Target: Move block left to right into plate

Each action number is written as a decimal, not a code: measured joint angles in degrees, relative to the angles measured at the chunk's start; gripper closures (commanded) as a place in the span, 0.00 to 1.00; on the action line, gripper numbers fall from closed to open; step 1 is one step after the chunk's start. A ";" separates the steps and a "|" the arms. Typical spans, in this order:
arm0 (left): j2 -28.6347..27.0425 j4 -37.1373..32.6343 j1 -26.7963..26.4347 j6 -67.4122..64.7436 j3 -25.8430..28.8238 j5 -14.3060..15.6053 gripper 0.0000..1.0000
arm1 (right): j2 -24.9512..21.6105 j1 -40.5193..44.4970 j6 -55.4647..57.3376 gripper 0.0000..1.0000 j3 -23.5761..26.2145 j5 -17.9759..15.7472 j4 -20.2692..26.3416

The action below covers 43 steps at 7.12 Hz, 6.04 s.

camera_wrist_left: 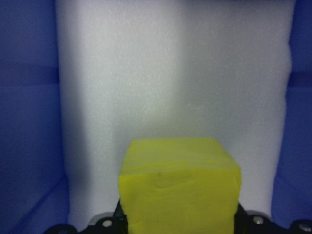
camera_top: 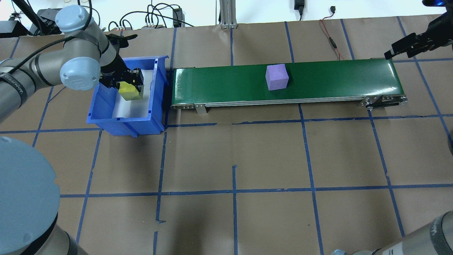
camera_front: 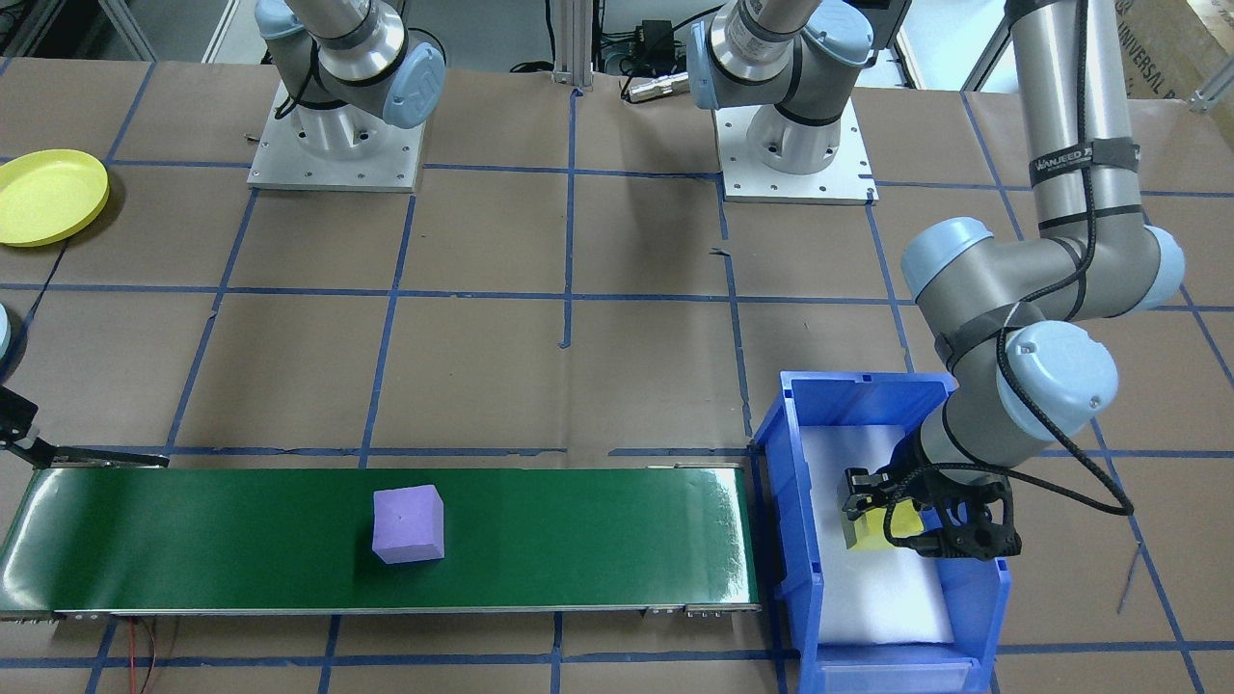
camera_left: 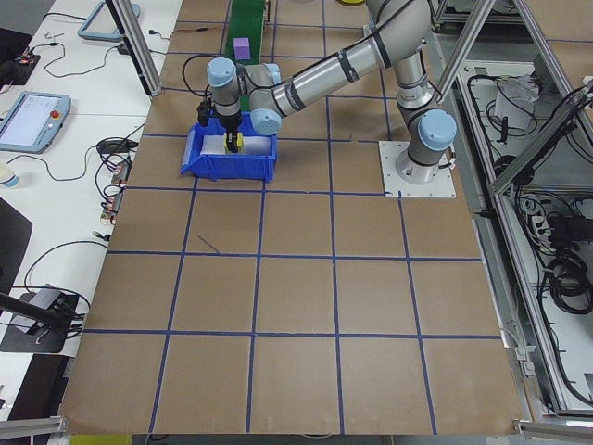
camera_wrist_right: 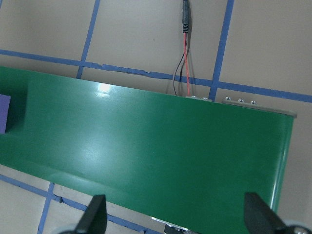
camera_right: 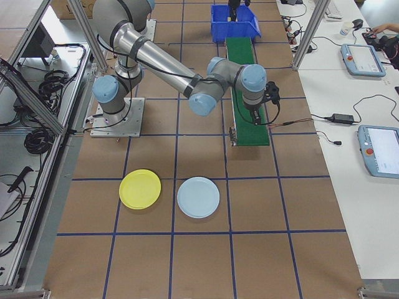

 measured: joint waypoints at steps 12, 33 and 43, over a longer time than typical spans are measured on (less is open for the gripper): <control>-1.79 7.38 -16.96 -17.26 3.93 -4.05 0.00 | 1.14 1.33 11.45 0.00 2.79 7.35 -0.51; 25.05 -31.37 -10.90 -17.26 1.50 3.18 0.00 | 4.43 4.54 12.02 0.70 2.55 -9.39 -9.11; 25.04 -31.05 -11.65 -17.62 1.97 2.36 0.00 | 0.33 -30.00 -24.74 0.00 14.17 -15.96 -12.28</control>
